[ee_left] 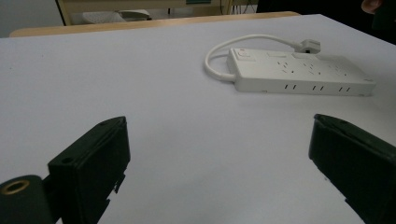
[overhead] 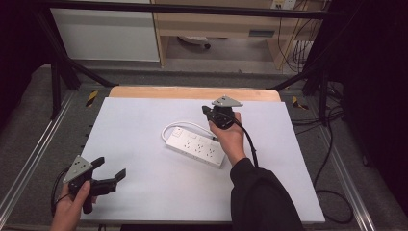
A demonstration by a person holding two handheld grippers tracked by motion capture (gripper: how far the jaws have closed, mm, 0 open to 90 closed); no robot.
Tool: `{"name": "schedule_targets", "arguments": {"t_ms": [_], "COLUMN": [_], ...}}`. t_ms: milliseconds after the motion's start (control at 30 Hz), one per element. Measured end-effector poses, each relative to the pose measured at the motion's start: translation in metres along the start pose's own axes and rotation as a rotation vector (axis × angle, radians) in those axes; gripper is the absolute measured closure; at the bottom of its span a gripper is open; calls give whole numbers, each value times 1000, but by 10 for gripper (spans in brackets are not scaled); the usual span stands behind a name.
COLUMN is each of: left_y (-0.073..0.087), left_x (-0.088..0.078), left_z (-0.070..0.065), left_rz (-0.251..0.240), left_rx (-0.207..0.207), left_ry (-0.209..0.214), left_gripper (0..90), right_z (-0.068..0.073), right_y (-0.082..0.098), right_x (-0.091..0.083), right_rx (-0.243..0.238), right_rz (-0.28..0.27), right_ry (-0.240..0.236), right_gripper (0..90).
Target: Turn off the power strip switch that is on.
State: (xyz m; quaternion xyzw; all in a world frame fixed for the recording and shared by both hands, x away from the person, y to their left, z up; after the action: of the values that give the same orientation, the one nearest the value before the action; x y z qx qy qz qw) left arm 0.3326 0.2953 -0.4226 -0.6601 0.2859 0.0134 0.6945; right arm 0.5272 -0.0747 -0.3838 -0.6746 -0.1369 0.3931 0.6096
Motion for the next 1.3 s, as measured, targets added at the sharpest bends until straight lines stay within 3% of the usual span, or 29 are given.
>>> {"name": "schedule_targets", "arguments": {"t_ms": [733,1300], "left_y": [0,0], "left_x": [0,0], "left_z": [0,1], "left_rz": [-5,-6], "left_rx": [0,4], "left_ry": [2,1], "left_gripper": [52,51], "right_z": [13,17], "right_y": [19,33], "right_x": [29,39], "right_rx": [-37,-37], "right_rz": [162,220], "right_ry": [-51,-80], "right_gripper": [900,900]}}
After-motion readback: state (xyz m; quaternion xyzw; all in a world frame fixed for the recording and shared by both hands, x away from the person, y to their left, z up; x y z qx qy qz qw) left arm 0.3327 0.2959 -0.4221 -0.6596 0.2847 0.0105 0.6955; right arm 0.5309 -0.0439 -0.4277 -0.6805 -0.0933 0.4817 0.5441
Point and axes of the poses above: each handheld gripper's, and its own axes: x roughly forward along the jaws, y roughly out of its underside, z roughly to its left, the point moved 3 cm from there along x, roughly forward along the jaws, and after that the axes turned 8 degrees about -y, right-handed, at the moved point
